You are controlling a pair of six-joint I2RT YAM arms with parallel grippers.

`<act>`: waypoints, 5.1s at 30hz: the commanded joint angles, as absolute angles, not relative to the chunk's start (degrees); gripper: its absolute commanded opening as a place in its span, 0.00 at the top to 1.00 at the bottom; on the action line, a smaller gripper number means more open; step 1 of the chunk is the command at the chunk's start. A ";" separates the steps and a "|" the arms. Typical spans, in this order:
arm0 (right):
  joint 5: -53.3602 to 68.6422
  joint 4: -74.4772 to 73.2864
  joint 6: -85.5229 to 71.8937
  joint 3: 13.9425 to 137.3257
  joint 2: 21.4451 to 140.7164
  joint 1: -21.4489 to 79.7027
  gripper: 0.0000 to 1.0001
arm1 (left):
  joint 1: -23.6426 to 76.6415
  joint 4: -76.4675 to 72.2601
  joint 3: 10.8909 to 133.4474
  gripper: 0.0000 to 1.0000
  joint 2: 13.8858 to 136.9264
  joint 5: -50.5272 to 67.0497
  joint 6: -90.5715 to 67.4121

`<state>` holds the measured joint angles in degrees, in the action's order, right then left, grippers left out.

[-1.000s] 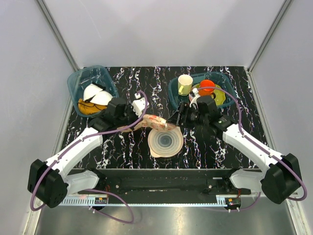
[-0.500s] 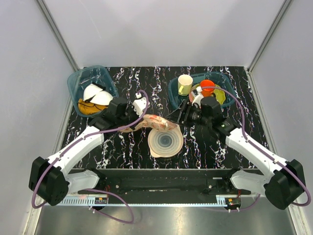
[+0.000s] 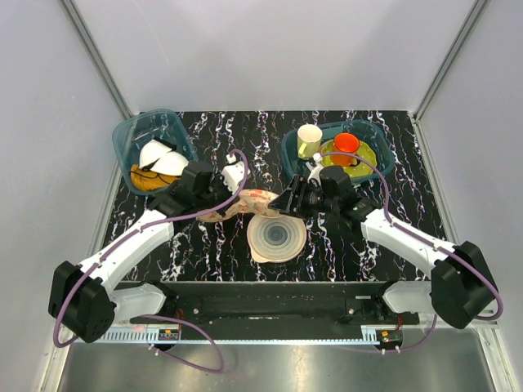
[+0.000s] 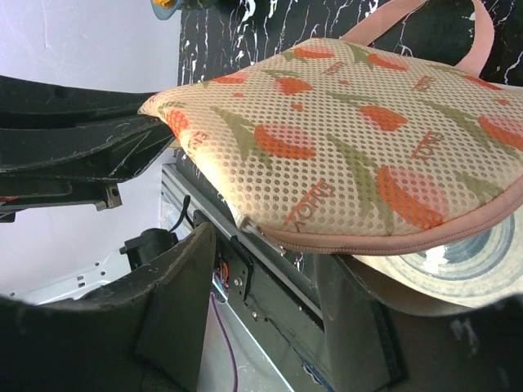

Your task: Unzip the laundry bag and remove the bra

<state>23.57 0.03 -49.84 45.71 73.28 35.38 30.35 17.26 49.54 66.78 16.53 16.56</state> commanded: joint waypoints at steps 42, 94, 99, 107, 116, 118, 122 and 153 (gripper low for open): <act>25.31 -8.79 -36.12 49.04 69.17 35.77 1.00 | 32.16 15.56 57.65 0.03 68.29 30.32 17.40; 34.45 -10.89 -33.75 51.93 65.66 20.74 1.00 | 39.55 14.15 60.46 0.12 65.21 27.68 15.39; 34.54 -14.23 -33.66 54.14 64.60 20.66 1.00 | 43.84 14.33 65.12 0.10 68.19 25.24 13.10; 33.14 -16.78 -33.49 55.54 64.07 20.66 1.00 | 50.00 14.06 72.33 0.13 75.76 12.23 1.77; 33.40 -17.93 -32.70 56.42 64.25 20.74 1.00 | 55.72 12.40 72.33 0.16 81.90 -2.63 3.60; 33.14 -18.28 -32.61 56.60 63.99 20.74 1.00 | 55.81 12.39 72.60 0.20 82.88 -4.30 4.83; 32.35 -19.24 -32.08 56.51 63.55 20.74 1.00 | 55.81 11.69 72.77 0.35 84.29 -6.32 6.59; 38.15 -11.84 -33.40 55.37 71.12 15.38 1.00 | 48.43 -0.97 47.29 0.72 54.93 -1.68 16.00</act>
<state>41.91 -6.72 -34.96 52.82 75.66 16.86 50.81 4.71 48.93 57.65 0.30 15.33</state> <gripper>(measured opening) 0.009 0.108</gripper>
